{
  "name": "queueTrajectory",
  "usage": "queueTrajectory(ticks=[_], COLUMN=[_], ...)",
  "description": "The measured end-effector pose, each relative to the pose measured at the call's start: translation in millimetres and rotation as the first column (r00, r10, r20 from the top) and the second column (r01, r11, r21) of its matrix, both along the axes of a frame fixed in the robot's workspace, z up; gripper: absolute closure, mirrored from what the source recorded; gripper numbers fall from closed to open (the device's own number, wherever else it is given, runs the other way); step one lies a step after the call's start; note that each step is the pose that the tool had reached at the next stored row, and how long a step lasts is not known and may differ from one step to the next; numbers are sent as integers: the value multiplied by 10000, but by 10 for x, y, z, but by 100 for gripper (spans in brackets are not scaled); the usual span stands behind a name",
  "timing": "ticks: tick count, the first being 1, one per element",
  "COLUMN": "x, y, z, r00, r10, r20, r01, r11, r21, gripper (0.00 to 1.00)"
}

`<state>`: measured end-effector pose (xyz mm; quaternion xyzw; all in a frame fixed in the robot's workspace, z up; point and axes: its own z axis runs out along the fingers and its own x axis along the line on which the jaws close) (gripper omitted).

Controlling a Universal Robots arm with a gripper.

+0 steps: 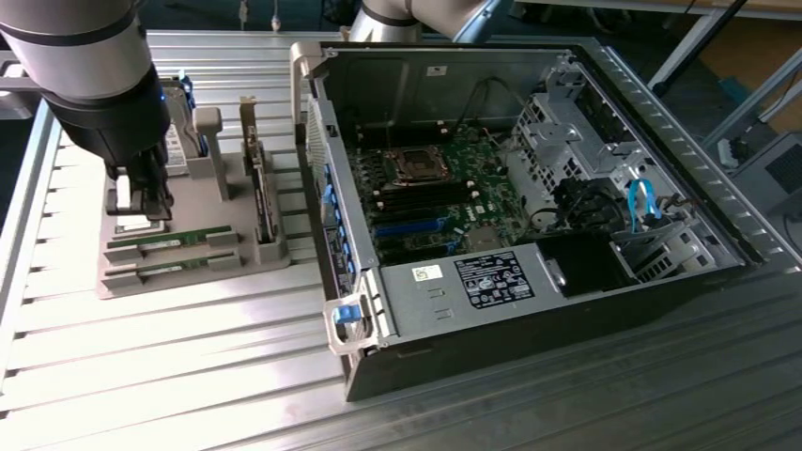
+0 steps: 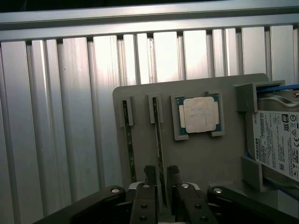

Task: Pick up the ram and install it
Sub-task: 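Pick up the ram and move it above insertion slot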

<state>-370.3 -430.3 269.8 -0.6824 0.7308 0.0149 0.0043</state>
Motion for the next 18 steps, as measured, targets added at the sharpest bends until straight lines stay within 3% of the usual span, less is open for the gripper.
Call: queueTrajectory(ticks=[18], x=[0], y=[-58], z=[-14], r00=[10000], r10=[0], r20=[-1], r01=[0], r11=[10000], r21=[-1], gripper=[76])
